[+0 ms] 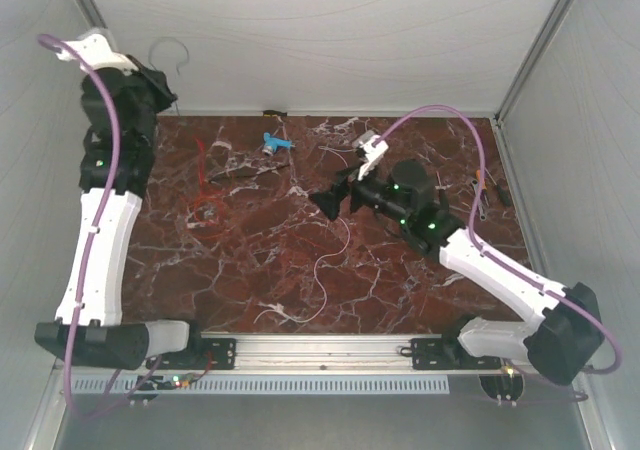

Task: Zip-tie the wires
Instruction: Untie the cable at the center of the board, then straighten the cable at the center of the board.

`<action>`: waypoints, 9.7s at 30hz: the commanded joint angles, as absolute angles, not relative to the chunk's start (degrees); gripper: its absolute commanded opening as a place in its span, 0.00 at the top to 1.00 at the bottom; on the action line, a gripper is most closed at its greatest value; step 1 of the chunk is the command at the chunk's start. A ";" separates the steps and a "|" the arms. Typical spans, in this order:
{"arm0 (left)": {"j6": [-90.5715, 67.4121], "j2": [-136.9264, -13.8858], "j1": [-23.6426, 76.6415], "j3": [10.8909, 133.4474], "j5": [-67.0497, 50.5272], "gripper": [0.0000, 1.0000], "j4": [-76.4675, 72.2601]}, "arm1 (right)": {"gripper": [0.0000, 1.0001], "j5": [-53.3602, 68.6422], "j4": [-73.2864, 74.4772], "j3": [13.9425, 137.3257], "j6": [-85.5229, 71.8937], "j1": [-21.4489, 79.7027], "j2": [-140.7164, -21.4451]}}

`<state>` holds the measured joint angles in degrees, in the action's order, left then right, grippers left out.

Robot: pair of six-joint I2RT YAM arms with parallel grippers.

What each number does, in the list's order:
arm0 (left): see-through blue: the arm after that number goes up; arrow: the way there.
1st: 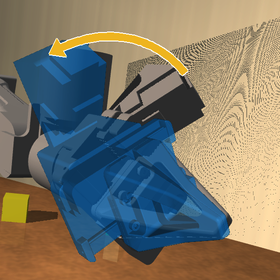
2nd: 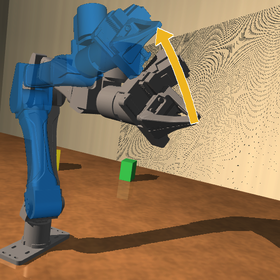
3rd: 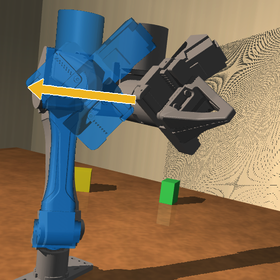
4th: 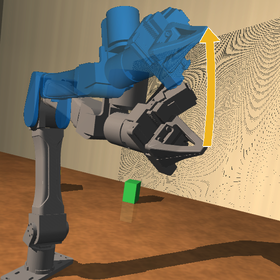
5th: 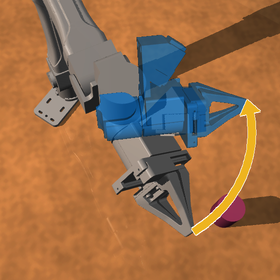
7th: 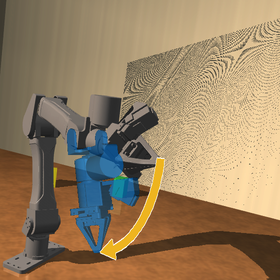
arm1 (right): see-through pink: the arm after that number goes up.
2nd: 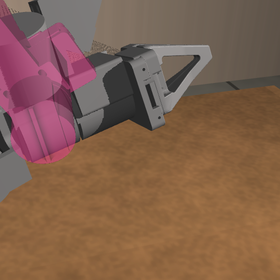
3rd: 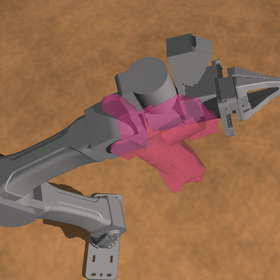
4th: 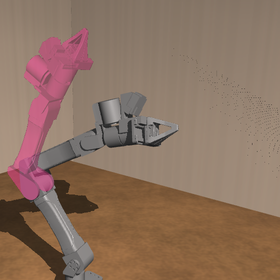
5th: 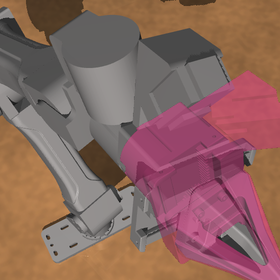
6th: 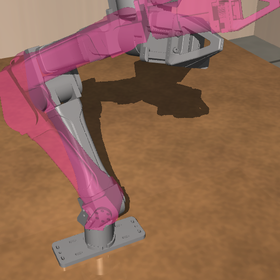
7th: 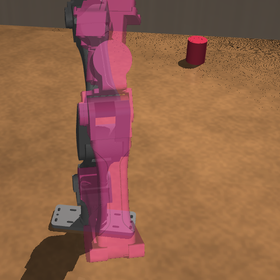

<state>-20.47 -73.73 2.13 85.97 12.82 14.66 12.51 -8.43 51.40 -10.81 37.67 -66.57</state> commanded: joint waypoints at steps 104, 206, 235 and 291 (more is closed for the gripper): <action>-12.08 -76.00 2.01 118.62 7.91 1.00 9.95 | 0.13 31.83 -28.26 95.72 3.64 54.83 -127.05; -50.55 -65.59 2.14 97.94 -33.71 1.00 -9.58 | 0.10 21.58 -20.54 60.52 -5.66 47.74 -76.64; -56.69 -68.08 3.04 102.49 -36.66 1.00 -14.36 | 0.52 7.44 -32.97 60.09 -2.19 53.86 -92.80; -53.97 -68.89 3.09 104.78 -34.99 1.00 -13.03 | 1.00 15.62 -51.36 51.26 -23.34 52.00 -90.13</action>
<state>-55.94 -68.95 2.81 102.67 -35.62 -12.88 16.93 -48.07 54.33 -22.94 51.75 -93.41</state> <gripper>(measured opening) 0.006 0.003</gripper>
